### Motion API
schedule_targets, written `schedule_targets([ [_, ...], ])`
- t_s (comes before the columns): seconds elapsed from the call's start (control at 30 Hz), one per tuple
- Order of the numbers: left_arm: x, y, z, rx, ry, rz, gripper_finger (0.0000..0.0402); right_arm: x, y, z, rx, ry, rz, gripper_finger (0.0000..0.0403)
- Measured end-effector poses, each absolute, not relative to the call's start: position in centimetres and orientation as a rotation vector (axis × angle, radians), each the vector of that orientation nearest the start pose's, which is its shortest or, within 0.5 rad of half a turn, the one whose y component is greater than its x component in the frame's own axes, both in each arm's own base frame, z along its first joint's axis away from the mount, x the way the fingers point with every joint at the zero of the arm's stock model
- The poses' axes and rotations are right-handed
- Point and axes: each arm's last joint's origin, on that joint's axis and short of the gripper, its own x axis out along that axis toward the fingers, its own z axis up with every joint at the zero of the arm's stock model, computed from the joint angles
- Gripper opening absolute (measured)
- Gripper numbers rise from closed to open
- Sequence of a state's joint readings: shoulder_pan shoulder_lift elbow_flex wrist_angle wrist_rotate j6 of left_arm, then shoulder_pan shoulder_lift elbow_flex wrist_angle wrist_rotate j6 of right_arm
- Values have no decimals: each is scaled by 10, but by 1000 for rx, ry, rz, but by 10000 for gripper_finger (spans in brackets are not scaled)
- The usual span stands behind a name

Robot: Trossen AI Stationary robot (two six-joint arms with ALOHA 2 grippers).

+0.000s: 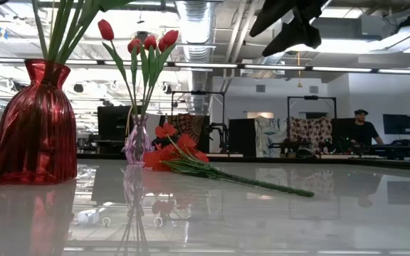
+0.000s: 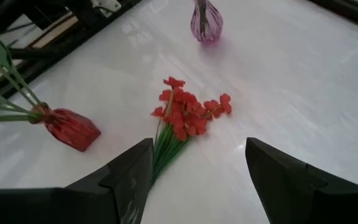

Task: Sort flowers into vase by color
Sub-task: Put the red flowers into the transparent vase

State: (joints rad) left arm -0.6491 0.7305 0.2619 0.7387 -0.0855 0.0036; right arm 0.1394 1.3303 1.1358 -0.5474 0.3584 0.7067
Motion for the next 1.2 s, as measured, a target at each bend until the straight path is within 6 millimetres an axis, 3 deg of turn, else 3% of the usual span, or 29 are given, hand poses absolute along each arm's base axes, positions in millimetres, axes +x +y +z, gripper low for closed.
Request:
schedule_targets([
  [0.27,132,-97,241,-85,-172,-557,142,291,26,291,483,670,-461,282],
  [0.63,146,-103,223,47,-68,-421,151,290,25,293,476,677,-438,282],
  [0.97,170,-121,244,122,149,-416,196,290,25,292,469,676,-432,282],
  [1.2,172,-125,267,113,293,-481,180,292,27,294,436,671,-395,282],
])
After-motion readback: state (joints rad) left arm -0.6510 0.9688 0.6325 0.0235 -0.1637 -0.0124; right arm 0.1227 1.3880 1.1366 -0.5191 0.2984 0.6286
